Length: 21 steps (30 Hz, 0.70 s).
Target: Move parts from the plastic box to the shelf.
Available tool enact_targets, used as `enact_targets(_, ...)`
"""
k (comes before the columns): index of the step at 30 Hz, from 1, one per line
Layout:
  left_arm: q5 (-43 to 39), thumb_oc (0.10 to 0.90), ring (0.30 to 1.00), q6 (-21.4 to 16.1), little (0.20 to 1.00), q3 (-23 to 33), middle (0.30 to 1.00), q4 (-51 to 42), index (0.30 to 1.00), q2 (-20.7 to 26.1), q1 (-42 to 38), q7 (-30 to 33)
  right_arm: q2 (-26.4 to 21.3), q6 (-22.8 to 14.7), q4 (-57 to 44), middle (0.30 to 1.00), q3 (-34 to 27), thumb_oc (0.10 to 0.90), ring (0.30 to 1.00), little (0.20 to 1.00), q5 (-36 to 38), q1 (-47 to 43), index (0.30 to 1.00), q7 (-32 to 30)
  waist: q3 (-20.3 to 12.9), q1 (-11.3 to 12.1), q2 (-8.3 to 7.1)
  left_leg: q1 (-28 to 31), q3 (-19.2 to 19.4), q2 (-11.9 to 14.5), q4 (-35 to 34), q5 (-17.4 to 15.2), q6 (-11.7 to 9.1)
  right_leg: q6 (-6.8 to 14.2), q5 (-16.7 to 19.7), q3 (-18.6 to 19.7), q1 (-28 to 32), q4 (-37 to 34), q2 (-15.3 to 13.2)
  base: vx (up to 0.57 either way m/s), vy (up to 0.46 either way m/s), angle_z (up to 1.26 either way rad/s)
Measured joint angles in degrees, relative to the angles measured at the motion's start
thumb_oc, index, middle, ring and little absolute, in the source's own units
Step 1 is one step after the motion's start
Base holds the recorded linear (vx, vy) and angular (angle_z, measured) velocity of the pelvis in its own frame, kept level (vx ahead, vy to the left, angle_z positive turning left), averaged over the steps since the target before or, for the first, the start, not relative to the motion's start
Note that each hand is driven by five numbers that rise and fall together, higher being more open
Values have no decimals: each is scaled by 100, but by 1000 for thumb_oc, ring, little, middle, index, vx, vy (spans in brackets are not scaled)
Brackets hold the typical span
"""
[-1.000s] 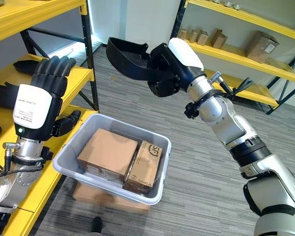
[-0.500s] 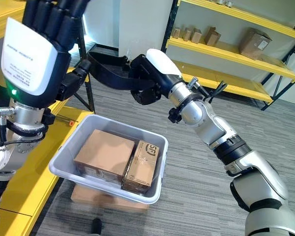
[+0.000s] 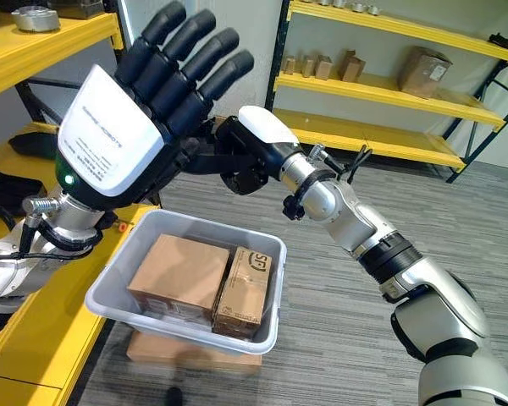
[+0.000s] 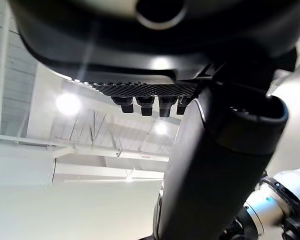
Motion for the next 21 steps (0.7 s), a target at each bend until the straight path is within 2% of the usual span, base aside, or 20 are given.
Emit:
enact_targets(8, -133, 900, 1000, -144, 1000, 695, 1000, -729, 1000, -85, 990, -96, -7, -45, 14, 300, 2, 400, 300, 300, -201, 1, 300, 2, -3, 10, 0, 74, 103, 1, 0, -41, 5, -1, 2, 105, 8, -1, -23, -1, 4, -7)
enact_targets(14, -301, 900, 1000, -495, 1000, 695, 1000, -1277, 1000, -78, 1058, -128, -8, -85, 110, 300, 2, 400, 300, 300, -204, -1, 300, 2, -5, 60, 1, 74, 102, -4, 0, -44, 4, -1, 2, 104, 9, -1, -25, 0, 0, 0)
enact_targets(21, -804, 900, 1000, -616, 1000, 725, 1000, -1536, 1000, -233, 1226, -312, -87, -61, 218, 300, 2, 400, 300, 300, -215, 0, 300, 1, -30, 154, 41, 71, 91, -6, 0, -48, 2, 0, 1, 97, 12, -1, -23, 0, 0, 0)
